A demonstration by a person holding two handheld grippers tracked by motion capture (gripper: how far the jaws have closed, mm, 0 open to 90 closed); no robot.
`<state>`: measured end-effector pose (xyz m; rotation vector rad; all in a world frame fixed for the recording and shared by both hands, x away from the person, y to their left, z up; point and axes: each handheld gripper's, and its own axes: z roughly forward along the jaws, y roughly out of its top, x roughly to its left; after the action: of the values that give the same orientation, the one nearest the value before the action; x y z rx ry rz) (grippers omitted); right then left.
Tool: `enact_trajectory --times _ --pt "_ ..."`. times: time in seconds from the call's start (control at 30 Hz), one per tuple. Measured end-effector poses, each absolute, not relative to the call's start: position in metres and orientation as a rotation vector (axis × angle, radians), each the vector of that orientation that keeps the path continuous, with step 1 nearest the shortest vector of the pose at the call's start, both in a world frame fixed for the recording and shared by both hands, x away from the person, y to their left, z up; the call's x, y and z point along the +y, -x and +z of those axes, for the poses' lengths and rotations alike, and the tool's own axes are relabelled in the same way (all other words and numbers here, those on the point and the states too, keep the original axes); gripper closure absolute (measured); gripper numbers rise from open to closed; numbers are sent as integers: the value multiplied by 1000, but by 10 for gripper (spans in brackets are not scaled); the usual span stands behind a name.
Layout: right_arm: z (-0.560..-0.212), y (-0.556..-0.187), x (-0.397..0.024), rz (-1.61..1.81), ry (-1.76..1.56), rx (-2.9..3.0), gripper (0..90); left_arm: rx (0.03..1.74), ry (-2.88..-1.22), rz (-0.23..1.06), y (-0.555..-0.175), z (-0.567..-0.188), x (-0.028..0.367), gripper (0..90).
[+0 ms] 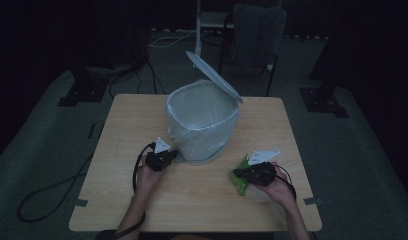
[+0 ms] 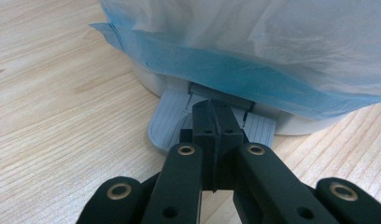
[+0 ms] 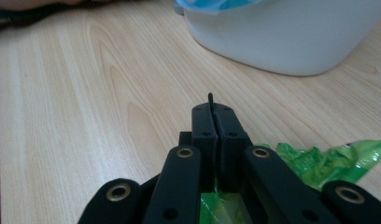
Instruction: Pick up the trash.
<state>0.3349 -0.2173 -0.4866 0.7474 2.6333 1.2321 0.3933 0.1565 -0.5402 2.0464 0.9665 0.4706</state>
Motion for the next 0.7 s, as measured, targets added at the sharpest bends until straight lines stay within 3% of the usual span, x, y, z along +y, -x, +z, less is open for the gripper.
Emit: enact_trajectory --times 0.7 --pt "-461 -329 -226 1350 -723 2541 880 967 -2047 467 -394 -540 157 900"
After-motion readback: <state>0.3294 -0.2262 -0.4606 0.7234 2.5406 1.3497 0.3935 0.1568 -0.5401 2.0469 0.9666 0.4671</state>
